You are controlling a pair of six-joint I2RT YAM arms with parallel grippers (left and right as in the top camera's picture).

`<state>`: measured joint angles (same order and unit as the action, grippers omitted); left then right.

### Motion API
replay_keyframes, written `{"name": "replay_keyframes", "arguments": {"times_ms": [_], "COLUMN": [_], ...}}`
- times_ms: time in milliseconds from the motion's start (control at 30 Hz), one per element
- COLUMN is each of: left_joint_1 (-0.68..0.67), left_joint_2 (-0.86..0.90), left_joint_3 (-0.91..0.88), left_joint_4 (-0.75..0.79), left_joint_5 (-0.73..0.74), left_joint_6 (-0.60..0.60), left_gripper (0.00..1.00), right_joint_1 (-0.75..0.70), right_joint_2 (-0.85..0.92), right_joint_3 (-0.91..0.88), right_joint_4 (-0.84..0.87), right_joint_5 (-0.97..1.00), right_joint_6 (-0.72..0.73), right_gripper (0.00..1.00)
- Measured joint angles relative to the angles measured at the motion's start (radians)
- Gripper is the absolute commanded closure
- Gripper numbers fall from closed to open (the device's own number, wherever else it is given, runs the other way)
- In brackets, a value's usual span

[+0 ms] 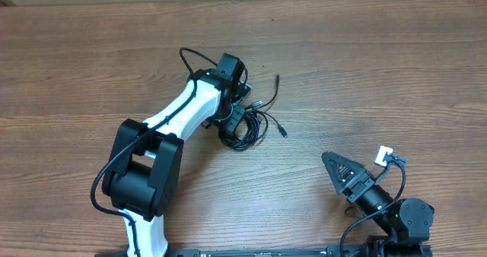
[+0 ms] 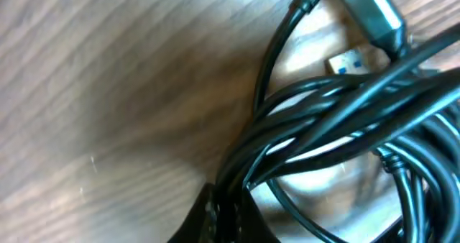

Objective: Untangle cables
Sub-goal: 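Swing the right gripper toward the bundle held by the left gripper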

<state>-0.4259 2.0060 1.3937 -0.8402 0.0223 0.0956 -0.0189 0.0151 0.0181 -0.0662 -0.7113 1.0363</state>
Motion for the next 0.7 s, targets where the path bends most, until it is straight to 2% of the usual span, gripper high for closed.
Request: {"name": "replay_keyframes", "arguments": {"times_ms": [67,233,333,433,500,533,600,700], "left_joint_1": [0.000,0.000,0.000,0.000,0.000,0.000,0.000,0.000], "left_joint_2": [0.000,-0.017,-0.076,-0.140,-0.177,-0.195,-0.215,-0.224], "left_joint_3": [0.043,0.137,0.167,0.177,0.180,0.182,0.183,0.184], "left_joint_4": [-0.074,-0.183,-0.196,-0.196,-0.196,-0.196,-0.201,-0.210], "left_joint_5": [0.000,0.004,0.027,0.058,0.083,0.098,0.116,0.139], "left_joint_6": [-0.079,-0.248,-0.375,-0.489,-0.570,-0.620,-0.702,-0.824], "left_gripper": [0.96,0.96,0.96,0.96,0.95,0.95,0.95,0.96], "right_joint_1": [0.000,0.000,0.000,0.000,0.000,0.000,0.002,0.026], "right_joint_2": [0.001,0.042,0.110,0.207,0.282,0.326,0.416,0.542], "right_joint_3": [0.000,0.000,0.016,0.107,0.186,0.234,0.320,0.400], "right_joint_4": [-0.002,-0.013,-0.096,-0.236,-0.319,-0.360,-0.418,-0.387], "right_joint_5": [-0.001,-0.006,-0.006,-0.002,-0.001,-0.002,-0.010,-0.061], "right_joint_6": [-0.045,-0.099,-0.114,-0.132,-0.145,-0.148,-0.157,-0.164], "right_gripper": [0.18,0.19,0.19,0.19,0.14,0.02,0.00,0.00]}}
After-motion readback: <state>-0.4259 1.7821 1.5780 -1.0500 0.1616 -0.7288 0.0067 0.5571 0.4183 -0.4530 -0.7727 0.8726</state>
